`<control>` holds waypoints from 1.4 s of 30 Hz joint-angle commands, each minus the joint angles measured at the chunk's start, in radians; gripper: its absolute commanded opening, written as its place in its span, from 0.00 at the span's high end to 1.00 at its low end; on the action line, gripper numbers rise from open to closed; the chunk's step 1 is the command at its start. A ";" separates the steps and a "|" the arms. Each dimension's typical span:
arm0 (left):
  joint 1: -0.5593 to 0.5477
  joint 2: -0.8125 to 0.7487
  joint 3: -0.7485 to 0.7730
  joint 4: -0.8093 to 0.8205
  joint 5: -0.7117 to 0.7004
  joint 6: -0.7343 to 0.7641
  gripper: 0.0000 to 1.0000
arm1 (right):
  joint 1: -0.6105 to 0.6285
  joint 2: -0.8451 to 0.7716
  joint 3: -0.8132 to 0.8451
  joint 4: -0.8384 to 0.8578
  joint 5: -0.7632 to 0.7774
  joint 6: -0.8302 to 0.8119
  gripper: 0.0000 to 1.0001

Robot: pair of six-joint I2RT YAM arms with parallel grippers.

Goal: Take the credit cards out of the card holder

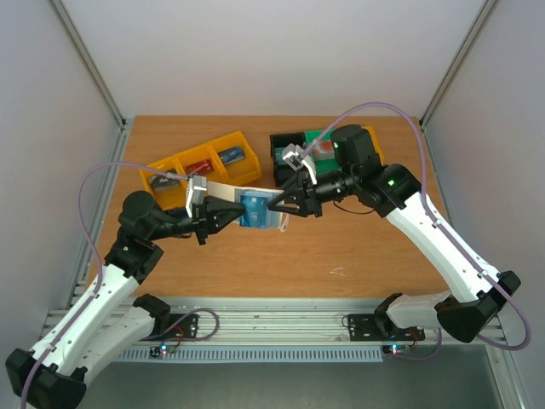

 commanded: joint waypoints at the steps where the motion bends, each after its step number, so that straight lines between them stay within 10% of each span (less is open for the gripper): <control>1: 0.005 0.003 -0.011 0.086 -0.013 -0.001 1.00 | -0.001 0.026 -0.003 0.059 -0.036 0.048 0.75; 7: 0.007 0.002 -0.010 0.088 -0.024 -0.007 1.00 | -0.003 0.022 0.004 0.026 -0.030 0.003 0.98; 29: 0.031 0.026 0.013 0.026 0.015 0.051 1.00 | -0.146 -0.053 0.013 -0.148 -0.015 -0.098 0.99; 42: 0.034 -0.014 -0.009 -0.042 -0.264 0.028 1.00 | -0.241 0.062 -0.139 -0.087 0.172 0.184 0.99</control>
